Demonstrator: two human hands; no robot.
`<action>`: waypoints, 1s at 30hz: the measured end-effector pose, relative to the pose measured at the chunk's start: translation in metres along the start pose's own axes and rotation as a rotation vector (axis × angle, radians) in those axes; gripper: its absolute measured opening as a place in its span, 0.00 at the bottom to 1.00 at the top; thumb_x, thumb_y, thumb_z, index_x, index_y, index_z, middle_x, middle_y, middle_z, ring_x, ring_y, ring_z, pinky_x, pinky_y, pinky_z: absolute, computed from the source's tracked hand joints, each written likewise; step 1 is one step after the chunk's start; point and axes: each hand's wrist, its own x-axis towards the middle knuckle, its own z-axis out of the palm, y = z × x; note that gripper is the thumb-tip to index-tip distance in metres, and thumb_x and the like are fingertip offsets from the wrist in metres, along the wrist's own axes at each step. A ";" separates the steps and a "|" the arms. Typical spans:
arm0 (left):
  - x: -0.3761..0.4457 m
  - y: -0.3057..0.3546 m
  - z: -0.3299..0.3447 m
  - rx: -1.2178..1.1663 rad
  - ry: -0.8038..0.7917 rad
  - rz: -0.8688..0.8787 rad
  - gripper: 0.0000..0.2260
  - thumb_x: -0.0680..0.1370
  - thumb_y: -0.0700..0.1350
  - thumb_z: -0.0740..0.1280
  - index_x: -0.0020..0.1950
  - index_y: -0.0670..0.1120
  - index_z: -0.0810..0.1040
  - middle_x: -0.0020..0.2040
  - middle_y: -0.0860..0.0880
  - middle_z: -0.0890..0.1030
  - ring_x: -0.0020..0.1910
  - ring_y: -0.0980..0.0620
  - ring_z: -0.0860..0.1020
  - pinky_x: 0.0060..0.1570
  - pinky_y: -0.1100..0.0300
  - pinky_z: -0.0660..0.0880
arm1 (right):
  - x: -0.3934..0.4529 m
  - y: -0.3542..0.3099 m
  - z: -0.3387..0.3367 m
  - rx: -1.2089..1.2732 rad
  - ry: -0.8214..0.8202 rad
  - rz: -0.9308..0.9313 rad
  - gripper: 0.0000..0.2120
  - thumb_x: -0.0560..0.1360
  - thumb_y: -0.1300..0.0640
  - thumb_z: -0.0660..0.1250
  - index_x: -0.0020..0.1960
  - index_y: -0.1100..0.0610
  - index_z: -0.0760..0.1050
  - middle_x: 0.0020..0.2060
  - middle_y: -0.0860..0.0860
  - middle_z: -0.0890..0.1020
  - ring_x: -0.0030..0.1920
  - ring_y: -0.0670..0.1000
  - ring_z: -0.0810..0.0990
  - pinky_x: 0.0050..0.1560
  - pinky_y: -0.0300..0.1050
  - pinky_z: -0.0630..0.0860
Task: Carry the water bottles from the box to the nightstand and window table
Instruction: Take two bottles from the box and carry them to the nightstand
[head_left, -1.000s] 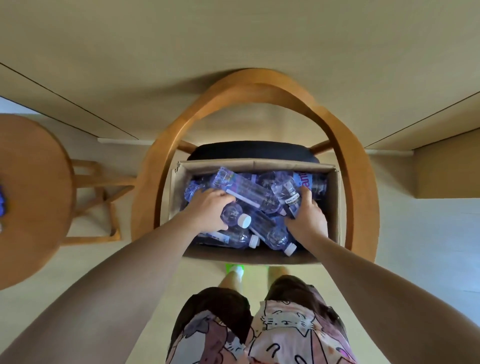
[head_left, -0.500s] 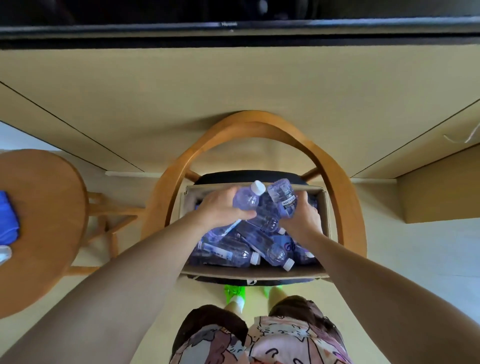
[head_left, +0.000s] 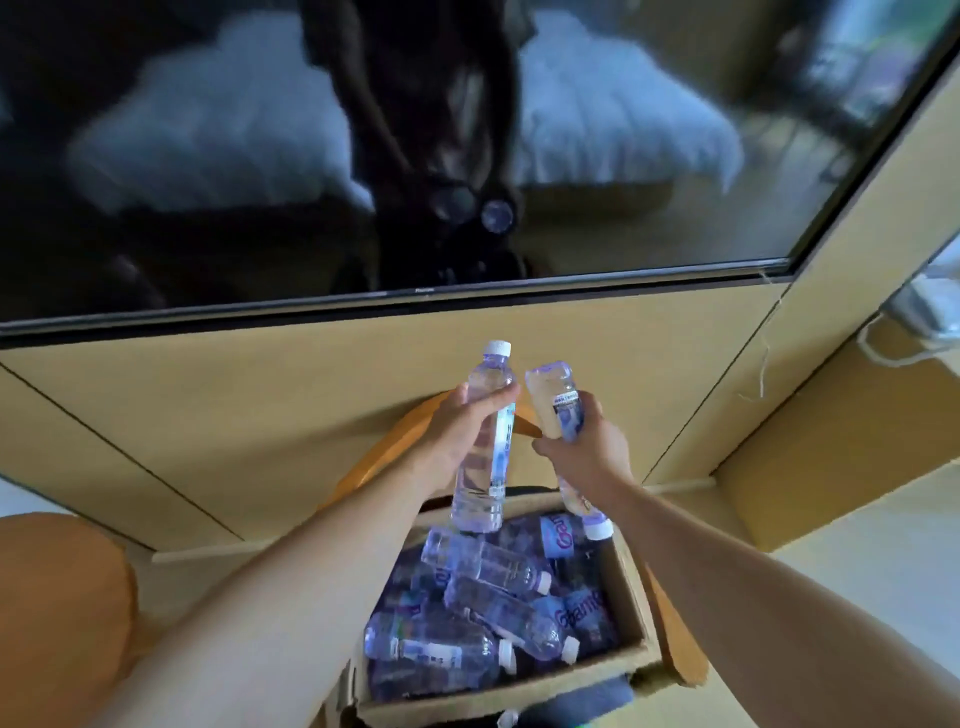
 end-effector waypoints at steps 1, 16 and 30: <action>-0.001 0.010 0.006 -0.001 -0.004 0.014 0.32 0.63 0.71 0.76 0.59 0.54 0.79 0.52 0.47 0.85 0.44 0.49 0.83 0.34 0.57 0.79 | -0.003 -0.005 -0.008 0.017 0.044 -0.003 0.26 0.60 0.42 0.72 0.54 0.37 0.63 0.38 0.41 0.80 0.36 0.46 0.79 0.31 0.42 0.71; -0.079 0.093 0.183 0.145 -0.242 0.299 0.27 0.66 0.71 0.72 0.52 0.51 0.81 0.39 0.48 0.86 0.38 0.50 0.85 0.34 0.59 0.79 | -0.110 0.013 -0.182 0.317 0.530 0.088 0.25 0.68 0.49 0.77 0.60 0.46 0.69 0.46 0.48 0.82 0.37 0.50 0.85 0.33 0.49 0.85; -0.280 0.055 0.439 0.181 -0.688 0.338 0.22 0.67 0.65 0.75 0.50 0.50 0.81 0.32 0.52 0.83 0.26 0.56 0.81 0.23 0.65 0.74 | -0.341 0.165 -0.375 0.344 0.965 0.250 0.21 0.59 0.46 0.76 0.48 0.39 0.70 0.40 0.47 0.83 0.29 0.49 0.84 0.27 0.52 0.83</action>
